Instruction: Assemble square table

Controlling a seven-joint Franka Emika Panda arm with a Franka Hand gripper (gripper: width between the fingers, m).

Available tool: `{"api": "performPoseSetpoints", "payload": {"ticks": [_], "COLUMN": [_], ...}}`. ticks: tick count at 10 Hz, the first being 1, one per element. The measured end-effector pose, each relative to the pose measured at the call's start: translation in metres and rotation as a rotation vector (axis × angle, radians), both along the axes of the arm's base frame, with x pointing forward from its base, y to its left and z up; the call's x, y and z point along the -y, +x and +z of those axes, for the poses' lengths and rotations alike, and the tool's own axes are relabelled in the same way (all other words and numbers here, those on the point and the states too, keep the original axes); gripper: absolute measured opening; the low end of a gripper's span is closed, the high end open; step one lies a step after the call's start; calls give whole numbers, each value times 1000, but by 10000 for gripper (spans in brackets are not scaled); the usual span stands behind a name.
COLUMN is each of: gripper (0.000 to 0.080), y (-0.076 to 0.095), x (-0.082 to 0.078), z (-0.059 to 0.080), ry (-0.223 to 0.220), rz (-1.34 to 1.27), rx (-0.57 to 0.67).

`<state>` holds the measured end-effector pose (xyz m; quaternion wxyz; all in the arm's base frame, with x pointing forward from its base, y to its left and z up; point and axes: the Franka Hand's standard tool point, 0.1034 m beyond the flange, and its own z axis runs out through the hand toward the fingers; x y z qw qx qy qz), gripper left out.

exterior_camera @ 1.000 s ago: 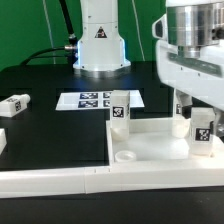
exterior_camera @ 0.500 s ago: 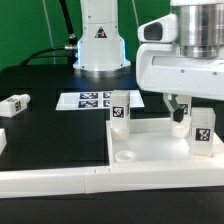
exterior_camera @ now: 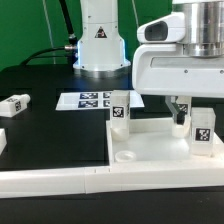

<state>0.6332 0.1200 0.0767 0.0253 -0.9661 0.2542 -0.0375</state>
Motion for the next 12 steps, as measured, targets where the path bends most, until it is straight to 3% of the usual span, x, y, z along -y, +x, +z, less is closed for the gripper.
{"api": "performPoseSetpoints", "payload": {"ticks": [2, 5, 7, 9, 11, 12], "gripper": [290, 290, 290, 290, 294, 421], "y": [-1, -2, -3, -4, -5, -5], "x": [2, 5, 7, 5, 4, 4], "z": [-1, -2, -2, -3, -4, -4], "ry": [10, 41, 102, 212, 222, 223], "rz": [-145, -445, -815, -1199, -1300, -1329], "rx": [-8, -23, -58, -104, -114, -118]}}
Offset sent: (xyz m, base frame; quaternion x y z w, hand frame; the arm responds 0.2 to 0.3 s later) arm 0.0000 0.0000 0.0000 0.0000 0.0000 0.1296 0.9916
